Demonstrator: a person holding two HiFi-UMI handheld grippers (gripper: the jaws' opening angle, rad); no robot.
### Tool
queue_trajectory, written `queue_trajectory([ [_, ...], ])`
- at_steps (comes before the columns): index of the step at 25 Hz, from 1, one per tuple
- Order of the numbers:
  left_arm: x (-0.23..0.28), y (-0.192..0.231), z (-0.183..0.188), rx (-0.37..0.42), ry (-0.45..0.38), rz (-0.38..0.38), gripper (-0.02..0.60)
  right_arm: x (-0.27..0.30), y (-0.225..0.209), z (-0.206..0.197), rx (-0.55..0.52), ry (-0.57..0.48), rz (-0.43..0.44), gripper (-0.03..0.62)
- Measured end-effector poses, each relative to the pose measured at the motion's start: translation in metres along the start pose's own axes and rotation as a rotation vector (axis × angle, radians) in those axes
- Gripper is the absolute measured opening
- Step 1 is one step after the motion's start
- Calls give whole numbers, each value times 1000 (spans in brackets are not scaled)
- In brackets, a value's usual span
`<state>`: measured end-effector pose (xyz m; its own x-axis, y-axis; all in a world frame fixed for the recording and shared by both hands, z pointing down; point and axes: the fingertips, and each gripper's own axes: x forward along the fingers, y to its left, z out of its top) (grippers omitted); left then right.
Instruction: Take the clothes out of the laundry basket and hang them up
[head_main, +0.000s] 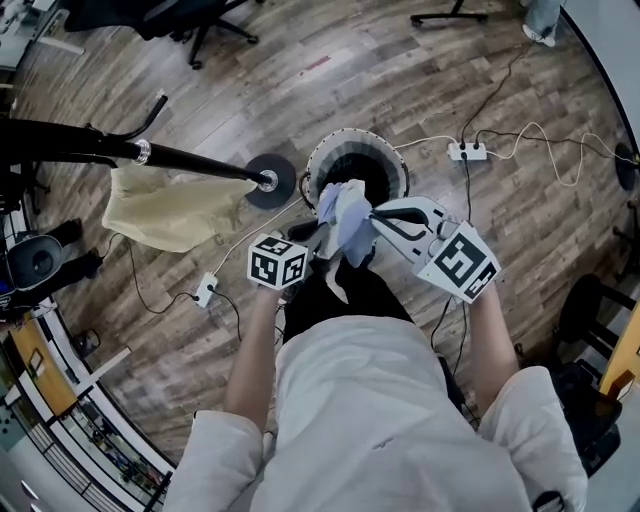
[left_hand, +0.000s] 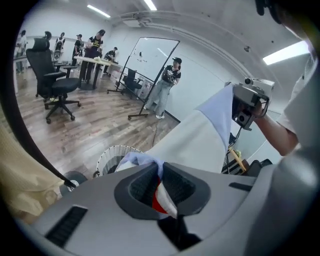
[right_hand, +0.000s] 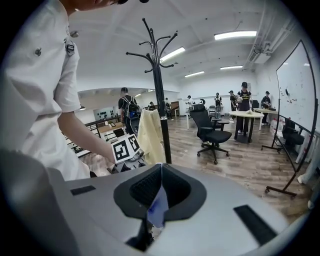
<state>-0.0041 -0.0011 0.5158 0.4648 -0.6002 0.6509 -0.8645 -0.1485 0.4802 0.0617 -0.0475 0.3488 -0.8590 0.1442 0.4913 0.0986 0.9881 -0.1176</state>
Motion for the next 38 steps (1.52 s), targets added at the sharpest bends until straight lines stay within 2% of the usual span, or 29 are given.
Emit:
queue_trajectory([
  [5,-26,4,33,105,-55,79,40,10,4,6,11,-12,21,11],
  [11,-65,3,70,172,-144,112,35,26,18,19,5,-23,55,12],
  [18,-111,-3,106,260,-247,107,34,48,41,29,-34,6,95,25],
  [25,-156,-3,127,311,-330,83,32,66,52,57,-71,-10,79,29],
  [28,-174,-8,124,345,-333,57,31,75,61,66,-91,-4,74,29],
  [32,-205,-9,124,429,-326,29,31,96,67,84,-122,-6,66,29],
  [38,-252,-30,118,653,-265,-14,31,122,77,121,-189,-26,60,52],
])
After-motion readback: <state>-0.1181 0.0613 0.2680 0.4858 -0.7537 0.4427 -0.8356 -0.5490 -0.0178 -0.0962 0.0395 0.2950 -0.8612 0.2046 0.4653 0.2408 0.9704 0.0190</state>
